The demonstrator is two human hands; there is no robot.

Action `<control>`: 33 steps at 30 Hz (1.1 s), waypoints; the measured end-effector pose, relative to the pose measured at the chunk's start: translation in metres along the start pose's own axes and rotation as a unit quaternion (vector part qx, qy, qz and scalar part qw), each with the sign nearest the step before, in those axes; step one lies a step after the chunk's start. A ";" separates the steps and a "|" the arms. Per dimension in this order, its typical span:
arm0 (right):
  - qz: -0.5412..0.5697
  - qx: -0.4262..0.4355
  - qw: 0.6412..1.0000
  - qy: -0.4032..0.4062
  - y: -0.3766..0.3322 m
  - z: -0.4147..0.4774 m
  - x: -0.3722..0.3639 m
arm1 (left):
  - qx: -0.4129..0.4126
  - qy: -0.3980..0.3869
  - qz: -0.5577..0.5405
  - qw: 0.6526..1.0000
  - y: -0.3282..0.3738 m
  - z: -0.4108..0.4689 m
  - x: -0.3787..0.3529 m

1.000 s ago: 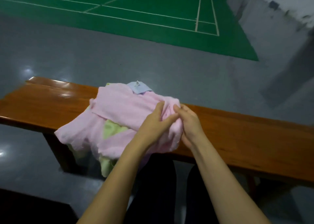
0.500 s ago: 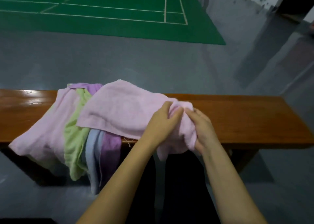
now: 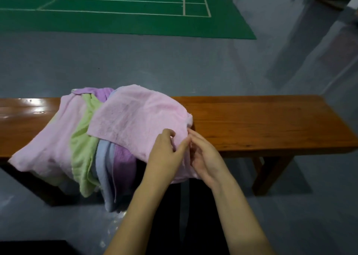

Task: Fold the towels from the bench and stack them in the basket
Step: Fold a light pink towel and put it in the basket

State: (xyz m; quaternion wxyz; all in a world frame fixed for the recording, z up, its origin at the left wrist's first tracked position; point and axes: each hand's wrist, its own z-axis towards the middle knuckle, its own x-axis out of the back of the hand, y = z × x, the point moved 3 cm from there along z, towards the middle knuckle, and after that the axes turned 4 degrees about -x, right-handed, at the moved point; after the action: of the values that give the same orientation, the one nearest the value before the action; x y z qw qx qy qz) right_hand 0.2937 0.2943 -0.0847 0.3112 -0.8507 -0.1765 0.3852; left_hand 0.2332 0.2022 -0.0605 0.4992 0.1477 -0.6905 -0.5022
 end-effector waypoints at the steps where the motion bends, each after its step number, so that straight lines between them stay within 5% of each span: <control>1: 0.010 -0.005 1.000 -0.002 0.002 -0.001 -0.001 | -0.012 0.007 0.025 1.000 -0.001 -0.002 -0.004; 5: 0.017 -0.020 1.000 -0.005 0.005 -0.010 -0.002 | -0.041 0.035 0.032 0.998 -0.002 -0.005 -0.003; 10: -0.108 0.002 0.994 0.034 -0.008 -0.011 0.004 | 0.001 0.047 -0.071 0.996 -0.001 -0.008 0.000; 18: -0.177 0.031 0.983 -0.039 -0.026 -0.014 0.001 | 0.011 0.052 -0.106 0.993 -0.005 -0.001 0.011; 24: -0.208 0.099 0.973 0.029 -0.030 -0.017 -0.007 | -0.063 0.088 0.006 0.994 -0.011 -0.002 0.035; 28: -0.170 0.110 0.979 -0.001 -0.025 -0.017 -0.023 | -0.117 0.023 -0.048 0.992 0.010 -0.010 0.027; 33: -0.214 0.114 0.970 -0.028 -0.025 -0.018 -0.022 | -0.072 -0.006 -0.141 0.987 0.007 -0.018 0.020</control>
State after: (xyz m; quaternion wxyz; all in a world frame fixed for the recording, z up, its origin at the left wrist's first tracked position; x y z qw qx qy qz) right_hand 0.2921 0.2936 -0.0470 0.4763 -0.7409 -0.3177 0.3512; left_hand 0.2416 0.1816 -0.0441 0.4287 0.2045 -0.6272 -0.6172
